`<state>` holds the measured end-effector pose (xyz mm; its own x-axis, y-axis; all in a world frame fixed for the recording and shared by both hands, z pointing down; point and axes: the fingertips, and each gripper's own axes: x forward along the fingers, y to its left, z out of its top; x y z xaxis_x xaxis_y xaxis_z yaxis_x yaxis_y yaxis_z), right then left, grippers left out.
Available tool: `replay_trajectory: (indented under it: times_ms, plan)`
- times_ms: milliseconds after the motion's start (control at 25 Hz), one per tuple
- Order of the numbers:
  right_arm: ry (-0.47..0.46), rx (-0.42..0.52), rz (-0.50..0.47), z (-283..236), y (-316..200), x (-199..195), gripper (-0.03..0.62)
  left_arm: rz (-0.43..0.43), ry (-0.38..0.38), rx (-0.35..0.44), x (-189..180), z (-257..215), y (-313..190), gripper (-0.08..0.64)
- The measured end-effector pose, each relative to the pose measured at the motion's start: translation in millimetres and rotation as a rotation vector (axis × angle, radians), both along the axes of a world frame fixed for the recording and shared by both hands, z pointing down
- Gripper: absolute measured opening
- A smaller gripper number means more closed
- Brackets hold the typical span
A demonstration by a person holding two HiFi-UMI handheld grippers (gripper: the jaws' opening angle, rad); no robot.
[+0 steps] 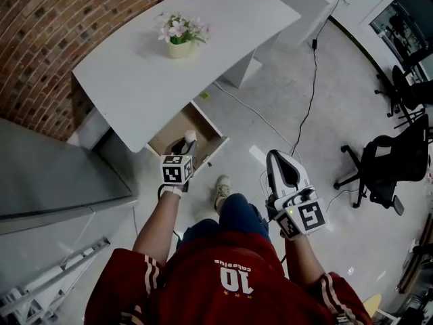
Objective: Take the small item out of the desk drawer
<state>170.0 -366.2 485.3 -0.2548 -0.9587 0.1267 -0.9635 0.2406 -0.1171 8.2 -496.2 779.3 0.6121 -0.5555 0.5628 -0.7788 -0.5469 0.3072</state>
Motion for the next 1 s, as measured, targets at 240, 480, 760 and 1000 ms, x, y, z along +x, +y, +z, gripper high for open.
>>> replay_trajectory:
  times_ms: [240,480,760,1000]
  plan:
    - [-0.060,0.069,-0.060,-69.5,56.7,-46.1,0.003,0.042,0.057,0.114,-30.8,-112.3,71.0,0.163]
    - [-0.017,0.137,-0.097,-119.5,114.7,-100.7,0.003,0.060,0.106,0.286,-85.6,-219.0,138.6,0.161]
    - [-0.032,0.136,-0.093,-140.8,201.5,-145.3,0.003,0.088,0.135,0.396,-143.9,-307.9,229.3,0.161]
    - [-0.019,0.145,-0.115,-158.7,247.1,-138.3,0.002,0.097,0.190,0.460,-146.0,-357.1,296.3,0.161]
